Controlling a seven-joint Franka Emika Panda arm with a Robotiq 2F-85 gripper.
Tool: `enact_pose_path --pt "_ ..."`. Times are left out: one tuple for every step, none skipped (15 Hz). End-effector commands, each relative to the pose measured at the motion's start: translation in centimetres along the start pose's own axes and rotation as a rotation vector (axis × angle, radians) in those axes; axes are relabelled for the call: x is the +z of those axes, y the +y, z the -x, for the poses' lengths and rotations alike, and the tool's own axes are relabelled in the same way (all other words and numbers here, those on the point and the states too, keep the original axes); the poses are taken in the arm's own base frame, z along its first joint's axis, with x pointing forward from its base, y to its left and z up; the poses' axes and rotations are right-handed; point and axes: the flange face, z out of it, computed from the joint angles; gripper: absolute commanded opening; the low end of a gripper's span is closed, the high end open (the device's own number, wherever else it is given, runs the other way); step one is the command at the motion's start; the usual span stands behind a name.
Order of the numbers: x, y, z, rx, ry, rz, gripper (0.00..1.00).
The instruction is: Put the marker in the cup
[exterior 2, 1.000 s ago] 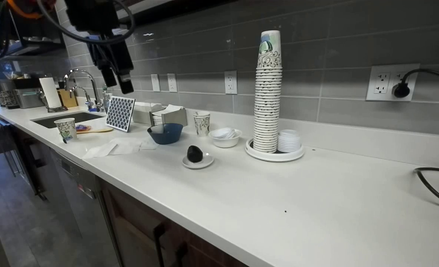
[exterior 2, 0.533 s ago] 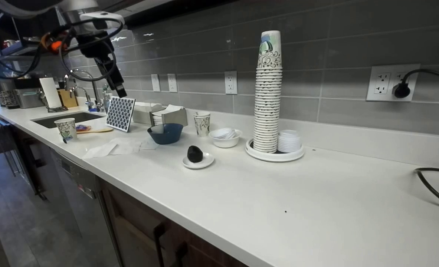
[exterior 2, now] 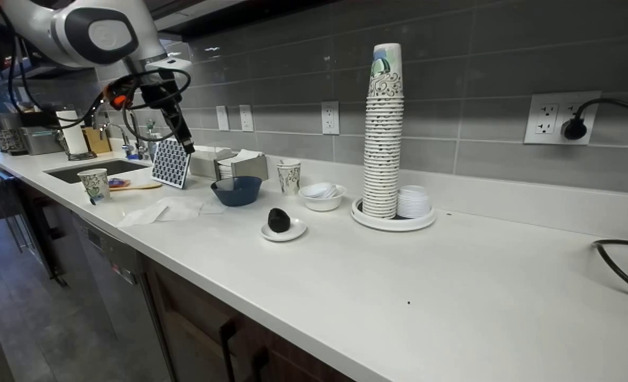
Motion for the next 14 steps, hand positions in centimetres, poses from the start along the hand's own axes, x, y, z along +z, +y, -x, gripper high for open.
enact_pose_path --pt "-0.1 0.1 -0.2 0.002 0.001 -0.001 1.0" --pt "-0.2 0.0 -0.3 0.002 0.003 -0.002 1.0" --pt "0.4 -0.7 -0.3 0.04 -0.011 0.018 1.0" --pt "1.7 -2.2 -0.3 0.085 -0.066 0.021 1.0" --pt "3.2 -3.9 -0.3 0.142 -0.077 0.038 1.0" --pt "4.5 -5.5 -0.3 0.179 -0.121 0.047 1.0" --pt "5.7 -7.1 -0.6 0.225 -0.15 0.048 1.0" --pt "6.6 -8.6 -1.0 0.258 -0.163 0.024 1.0" --pt "7.6 -10.1 -1.6 0.285 -0.149 -0.004 1.0" --pt "8.7 -11.6 -2.3 0.294 -0.151 -0.037 1.0" --pt "10.0 -12.7 -3.3 0.301 -0.142 -0.043 1.0" --pt "11.3 -13.5 -4.3 0.297 -0.131 -0.052 1.0" --pt "12.7 -14.2 -5.4 0.302 -0.13 -0.054 1.0" --pt "13.9 -14.7 -6.5 0.296 -0.128 -0.05 1.0"
